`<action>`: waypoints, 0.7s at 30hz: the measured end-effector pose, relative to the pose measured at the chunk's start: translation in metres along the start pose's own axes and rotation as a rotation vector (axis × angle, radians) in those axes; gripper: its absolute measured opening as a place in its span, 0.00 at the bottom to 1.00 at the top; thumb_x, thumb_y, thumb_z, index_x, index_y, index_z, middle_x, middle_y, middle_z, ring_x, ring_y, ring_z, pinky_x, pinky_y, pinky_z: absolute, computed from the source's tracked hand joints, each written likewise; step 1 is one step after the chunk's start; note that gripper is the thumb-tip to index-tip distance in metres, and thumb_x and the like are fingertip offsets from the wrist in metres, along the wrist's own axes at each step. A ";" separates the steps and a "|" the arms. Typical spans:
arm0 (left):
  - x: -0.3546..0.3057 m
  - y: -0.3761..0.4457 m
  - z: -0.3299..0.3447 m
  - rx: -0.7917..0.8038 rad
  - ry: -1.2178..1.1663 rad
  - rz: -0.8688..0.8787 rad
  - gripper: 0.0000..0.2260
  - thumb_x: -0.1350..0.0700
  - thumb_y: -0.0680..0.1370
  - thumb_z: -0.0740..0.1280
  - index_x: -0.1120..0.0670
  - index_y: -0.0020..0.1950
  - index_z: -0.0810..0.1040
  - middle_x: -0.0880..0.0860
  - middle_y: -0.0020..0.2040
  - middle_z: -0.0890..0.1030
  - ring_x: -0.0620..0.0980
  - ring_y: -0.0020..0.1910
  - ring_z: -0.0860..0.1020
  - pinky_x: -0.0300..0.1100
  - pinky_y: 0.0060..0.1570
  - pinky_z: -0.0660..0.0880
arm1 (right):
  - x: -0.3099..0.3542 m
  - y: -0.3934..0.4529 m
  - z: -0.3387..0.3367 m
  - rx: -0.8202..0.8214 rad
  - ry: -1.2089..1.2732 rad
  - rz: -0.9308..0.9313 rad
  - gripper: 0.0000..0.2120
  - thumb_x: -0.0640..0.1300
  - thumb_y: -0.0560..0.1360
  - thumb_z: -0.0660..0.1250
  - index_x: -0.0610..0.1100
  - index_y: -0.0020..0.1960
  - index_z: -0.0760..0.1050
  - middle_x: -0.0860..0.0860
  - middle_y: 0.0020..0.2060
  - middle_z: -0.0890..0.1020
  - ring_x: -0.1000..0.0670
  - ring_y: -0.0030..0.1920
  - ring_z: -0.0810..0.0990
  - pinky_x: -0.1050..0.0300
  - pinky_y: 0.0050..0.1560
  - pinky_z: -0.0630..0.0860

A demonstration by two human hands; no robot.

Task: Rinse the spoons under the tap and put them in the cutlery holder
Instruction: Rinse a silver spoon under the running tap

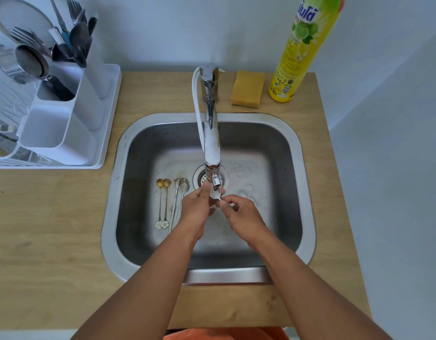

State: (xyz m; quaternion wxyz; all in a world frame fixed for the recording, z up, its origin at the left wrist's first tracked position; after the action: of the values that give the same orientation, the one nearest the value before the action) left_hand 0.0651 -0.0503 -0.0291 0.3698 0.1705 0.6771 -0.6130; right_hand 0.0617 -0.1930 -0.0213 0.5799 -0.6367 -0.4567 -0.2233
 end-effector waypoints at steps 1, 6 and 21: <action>-0.001 0.000 -0.001 -0.038 0.020 0.015 0.13 0.46 0.84 0.66 0.50 0.49 0.87 0.50 0.46 0.89 0.48 0.44 0.85 0.48 0.50 0.79 | 0.000 0.001 -0.001 -0.011 -0.009 -0.002 0.09 0.52 0.82 0.67 0.54 0.48 0.85 0.63 0.33 0.81 0.62 0.33 0.76 0.59 0.40 0.73; -0.009 -0.004 -0.011 -0.096 0.160 0.157 0.07 0.47 0.78 0.76 0.50 0.47 0.86 0.47 0.40 0.88 0.42 0.42 0.86 0.35 0.42 0.77 | 0.001 0.005 -0.001 -0.023 -0.048 0.001 0.08 0.52 0.81 0.69 0.54 0.47 0.85 0.59 0.39 0.85 0.59 0.39 0.79 0.59 0.44 0.76; -0.046 0.008 -0.010 -0.048 0.510 0.321 0.12 0.53 0.84 0.67 0.56 0.47 0.86 0.61 0.46 0.86 0.55 0.42 0.82 0.57 0.48 0.80 | 0.005 0.015 0.002 0.016 0.056 0.042 0.05 0.48 0.78 0.74 0.50 0.43 0.86 0.53 0.36 0.87 0.59 0.34 0.80 0.56 0.46 0.77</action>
State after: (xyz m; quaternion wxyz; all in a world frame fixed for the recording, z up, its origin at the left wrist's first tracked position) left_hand 0.0985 -0.0285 -0.0019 0.2838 0.4151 0.7268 -0.4679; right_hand 0.0765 -0.1884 -0.0258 0.6021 -0.6349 -0.4288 -0.2249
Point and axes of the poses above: each hand's wrist, its own y-axis towards the middle knuckle, its own z-axis out of the palm, x = y × z, the point moved 7 cm from there along y, towards the middle knuckle
